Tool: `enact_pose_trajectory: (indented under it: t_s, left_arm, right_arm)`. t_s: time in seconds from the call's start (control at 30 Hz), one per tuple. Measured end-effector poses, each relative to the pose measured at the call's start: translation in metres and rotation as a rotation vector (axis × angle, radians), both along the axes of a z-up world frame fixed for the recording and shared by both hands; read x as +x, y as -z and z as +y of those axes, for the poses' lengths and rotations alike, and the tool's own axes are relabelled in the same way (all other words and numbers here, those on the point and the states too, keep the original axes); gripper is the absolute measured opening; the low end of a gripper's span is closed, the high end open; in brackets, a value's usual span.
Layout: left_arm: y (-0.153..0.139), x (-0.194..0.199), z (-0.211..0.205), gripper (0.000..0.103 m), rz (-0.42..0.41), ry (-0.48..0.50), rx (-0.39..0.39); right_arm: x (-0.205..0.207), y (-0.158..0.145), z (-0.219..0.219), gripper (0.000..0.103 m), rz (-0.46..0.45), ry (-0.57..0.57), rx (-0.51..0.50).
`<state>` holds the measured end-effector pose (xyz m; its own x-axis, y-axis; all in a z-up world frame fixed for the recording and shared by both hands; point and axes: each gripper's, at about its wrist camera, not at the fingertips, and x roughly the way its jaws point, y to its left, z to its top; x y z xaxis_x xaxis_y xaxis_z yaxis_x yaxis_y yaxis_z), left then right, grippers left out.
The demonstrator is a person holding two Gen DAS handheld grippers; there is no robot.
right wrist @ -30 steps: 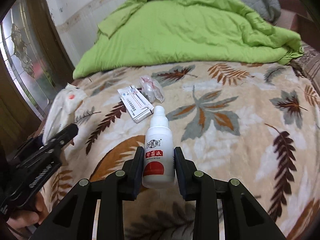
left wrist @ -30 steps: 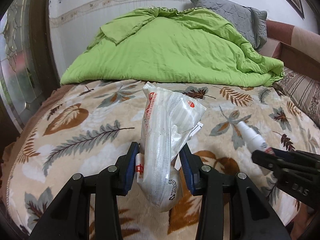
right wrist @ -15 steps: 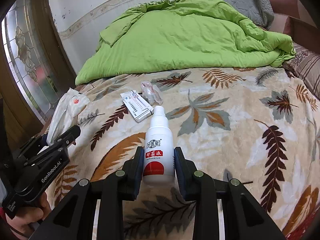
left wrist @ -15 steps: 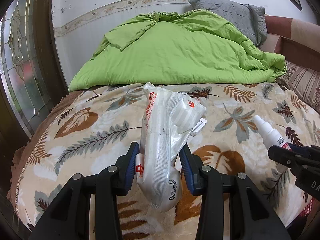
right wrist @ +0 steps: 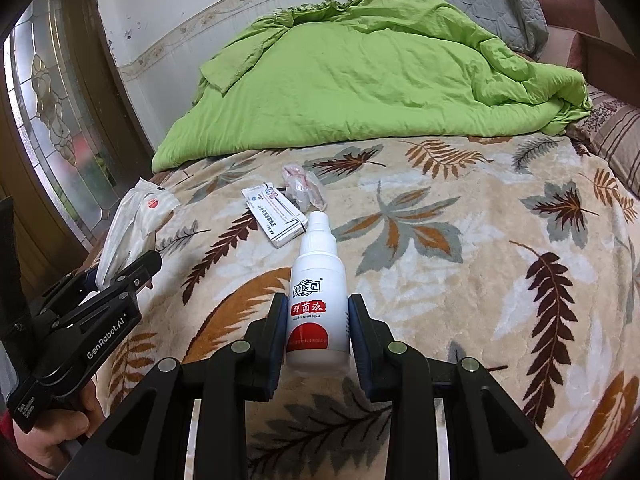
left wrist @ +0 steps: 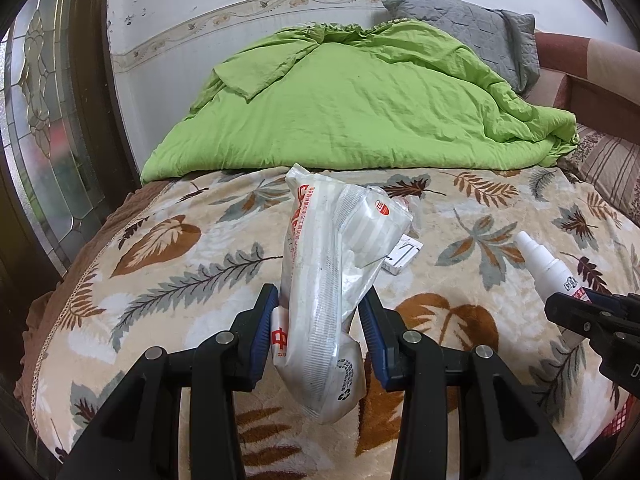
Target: Collect trash
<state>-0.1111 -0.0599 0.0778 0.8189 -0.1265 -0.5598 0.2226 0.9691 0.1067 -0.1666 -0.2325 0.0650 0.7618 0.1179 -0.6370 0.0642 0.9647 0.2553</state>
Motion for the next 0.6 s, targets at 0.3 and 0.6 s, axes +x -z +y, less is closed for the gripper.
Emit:
enact_pose_trajectory:
  t_s: [0.3,0.6]
  left_arm:
    - [-0.0001,0.0004,0.0023,0.04,-0.002,-0.005,0.003]
    - [-0.0002,0.002,0.0047,0.04,-0.003,-0.005,0.005]
  right_arm:
    - [0.0008,-0.0002,0.0017,0.032,-0.004,-0.003,-0.002]
    - [0.0018,-0.0012,0.0063,0.032,-0.007,-0.015,-0.011]
